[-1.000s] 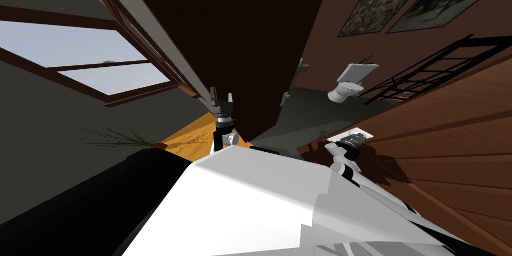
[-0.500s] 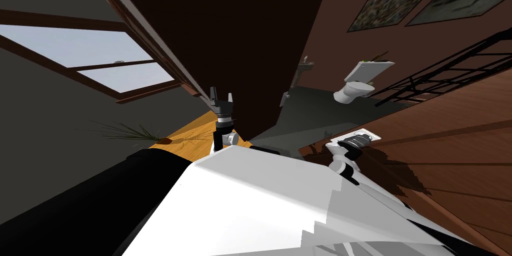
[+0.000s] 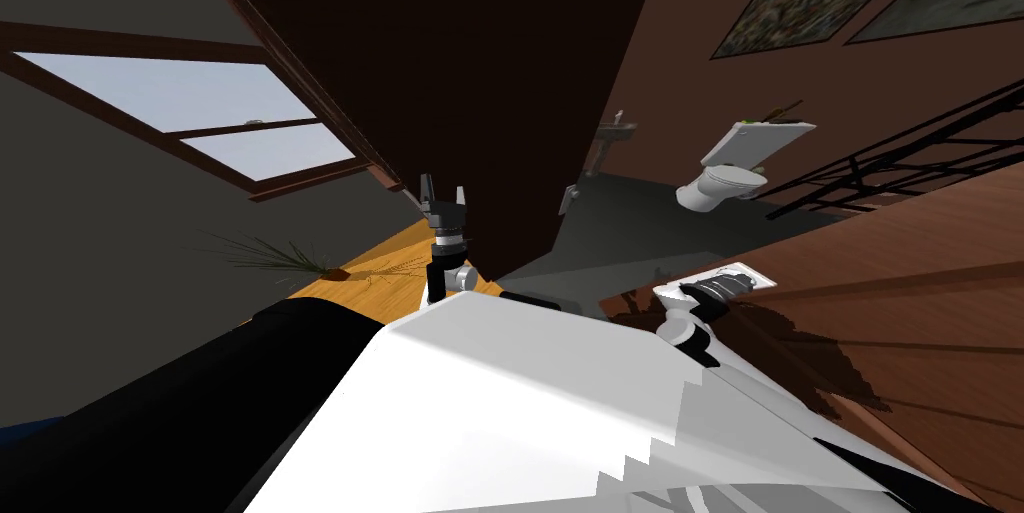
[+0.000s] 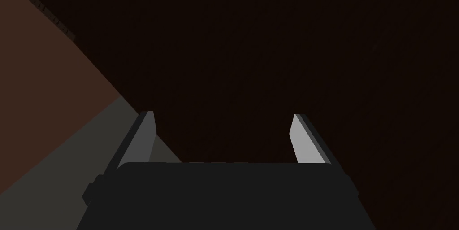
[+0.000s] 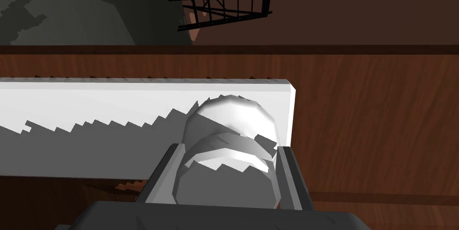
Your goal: Push the door open
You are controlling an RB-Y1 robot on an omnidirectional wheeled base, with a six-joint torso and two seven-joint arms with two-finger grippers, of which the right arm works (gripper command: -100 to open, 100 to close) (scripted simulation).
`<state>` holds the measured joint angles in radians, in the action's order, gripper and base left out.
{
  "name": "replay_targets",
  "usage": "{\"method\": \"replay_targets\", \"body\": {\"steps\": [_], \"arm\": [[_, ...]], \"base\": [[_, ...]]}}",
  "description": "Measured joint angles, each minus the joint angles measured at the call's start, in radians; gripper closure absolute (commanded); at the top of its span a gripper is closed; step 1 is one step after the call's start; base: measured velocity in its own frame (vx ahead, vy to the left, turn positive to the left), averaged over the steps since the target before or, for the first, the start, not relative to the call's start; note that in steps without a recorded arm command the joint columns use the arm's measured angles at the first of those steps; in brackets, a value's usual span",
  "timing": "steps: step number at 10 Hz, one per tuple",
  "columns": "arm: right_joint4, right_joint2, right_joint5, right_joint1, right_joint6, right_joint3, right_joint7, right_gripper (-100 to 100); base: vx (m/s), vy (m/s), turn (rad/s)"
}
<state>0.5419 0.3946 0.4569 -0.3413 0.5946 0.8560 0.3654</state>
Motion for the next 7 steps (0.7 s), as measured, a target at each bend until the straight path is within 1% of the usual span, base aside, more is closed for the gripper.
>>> {"method": "replay_targets", "body": {"steps": [1,2,3,4,5,6,7], "arm": [[-0.007,0.000,0.005,-0.004,0.013,0.014,0.013,100],[0.006,-0.007,0.013,-0.003,0.015,0.033,0.031,100],[0.078,-0.041,0.026,0.012,-0.010,0.065,0.070,100],[0.056,-0.028,0.026,-0.001,0.001,0.064,0.073,100],[0.026,-0.010,0.024,-0.012,0.021,0.061,0.063,100],[-0.007,0.003,0.022,-0.022,0.037,0.058,0.058,100],[-0.030,0.003,0.028,-0.029,0.054,0.076,0.070,100]], "base": [[0.028,-0.110,0.063],[0.036,-0.112,0.069],[0.021,-0.073,0.006],[0.011,-0.024,-0.007],[0.012,-0.002,-0.002],[0.028,-0.059,0.081],[0.039,-0.110,0.092]]}}
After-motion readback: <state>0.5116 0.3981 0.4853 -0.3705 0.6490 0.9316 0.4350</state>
